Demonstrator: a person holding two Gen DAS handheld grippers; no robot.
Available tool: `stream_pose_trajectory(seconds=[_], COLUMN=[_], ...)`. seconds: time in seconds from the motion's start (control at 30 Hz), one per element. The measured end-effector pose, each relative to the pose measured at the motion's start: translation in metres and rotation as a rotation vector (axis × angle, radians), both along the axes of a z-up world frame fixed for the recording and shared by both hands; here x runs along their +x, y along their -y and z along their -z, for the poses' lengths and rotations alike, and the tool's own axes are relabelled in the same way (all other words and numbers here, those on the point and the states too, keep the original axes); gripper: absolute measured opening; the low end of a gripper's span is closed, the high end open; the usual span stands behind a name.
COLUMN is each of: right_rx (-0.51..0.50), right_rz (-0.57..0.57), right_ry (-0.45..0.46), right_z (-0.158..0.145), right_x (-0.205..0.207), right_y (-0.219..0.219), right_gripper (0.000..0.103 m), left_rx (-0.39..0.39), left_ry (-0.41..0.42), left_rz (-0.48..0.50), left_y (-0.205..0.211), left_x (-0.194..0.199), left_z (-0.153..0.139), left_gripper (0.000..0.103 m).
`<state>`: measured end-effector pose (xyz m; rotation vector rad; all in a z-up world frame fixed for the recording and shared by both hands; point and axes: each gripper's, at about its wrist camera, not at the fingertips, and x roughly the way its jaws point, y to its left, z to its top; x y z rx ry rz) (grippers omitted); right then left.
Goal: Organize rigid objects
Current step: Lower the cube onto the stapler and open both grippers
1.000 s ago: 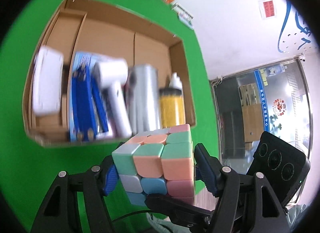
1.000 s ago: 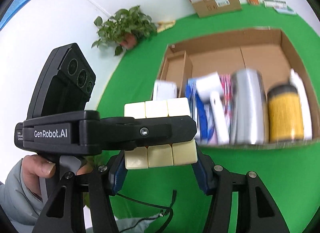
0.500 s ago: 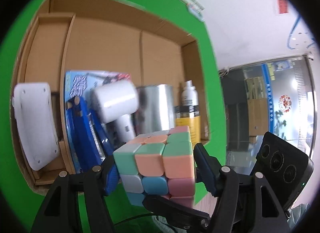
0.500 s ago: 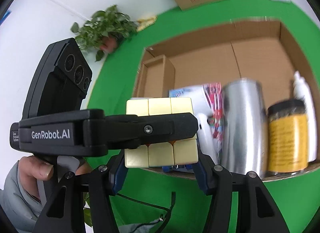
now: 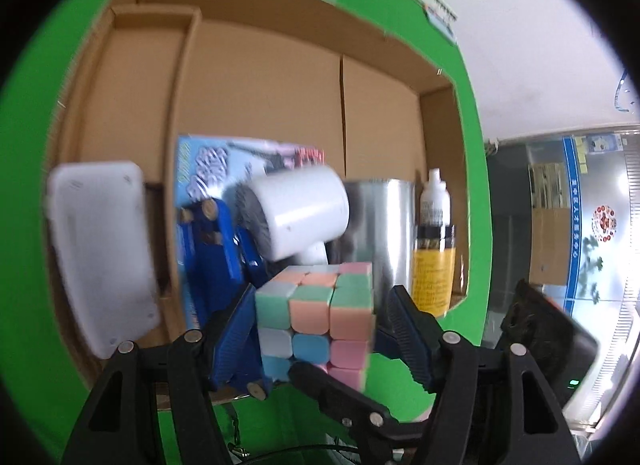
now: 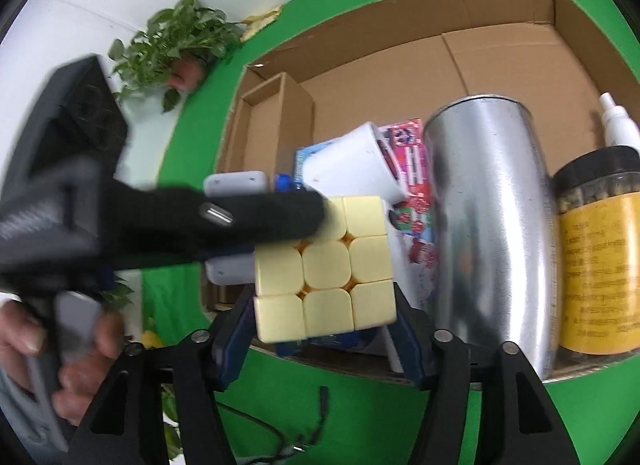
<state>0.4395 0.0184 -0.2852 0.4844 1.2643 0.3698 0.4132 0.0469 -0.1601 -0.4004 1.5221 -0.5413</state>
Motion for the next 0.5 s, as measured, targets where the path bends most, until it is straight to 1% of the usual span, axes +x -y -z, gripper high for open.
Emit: stream_pose_trajectory(seconds=[0.03,0.07,0.1,0.17,0.2,0.27,0.3,0.33,0.37,0.43,0.5], right_rx=[-0.014,-0.024,-0.031,-0.053,-0.070,-0.120,-0.140,-0.175,-0.218,-0.290,-0.346], right_rz=[0.008,0.021,0.027,0.035,0.042,0.071,0.079,0.092,0.107,0.129,0.145], right_ry=[0.004,0.021,0.039,0.069,0.087,0.129,0.139,0.149,0.152,0.136,0.118], right_z=[-0.002,-0.008,-0.015,-0.028,-0.036,-0.053,-0.058,-0.066,-0.070,-0.079,-0.085], right_x=[-0.002,-0.007,-0.011,-0.019,-0.025,-0.039,-0.046,-0.054,-0.062,-0.073,-0.083], right_y=[0.002,0.006,0.009,0.016,0.020,0.033,0.039,0.046,0.051,0.057,0.064], right_gripper=[0.077,0.087,0.091,0.093,0.097,0.102,0.102,0.102,0.102,0.102,0.102], left_rx=[0.004,0.014,0.058,0.178,0.235,0.280,0.305,0.360,0.401,0.467,0.474], left_ry=[0.024,0.042,0.081,0.189,0.266,0.373,0.417,0.486,0.526,0.588,0.612], left_rz=[-0.006,-0.007,-0.006,-0.013,-0.021,-0.032,-0.038,-0.045,-0.049,-0.058,-0.081], left_y=[-0.005,-0.008,-0.011,-0.014,-0.017,-0.021,-0.021,-0.020,-0.020,-0.017,-0.017], left_x=[-0.002,-0.004,-0.009,-0.019,-0.029,-0.045,-0.053,-0.066,-0.074,-0.090,-0.108], left_z=[-0.009,-0.015,-0.025,-0.045,-0.060,-0.081,-0.090,-0.101,-0.106,-0.113,-0.118], left_gripper=[0.067,0.067,0.067,0.067,0.067,0.068,0.070,0.074,0.080,0.081,0.081])
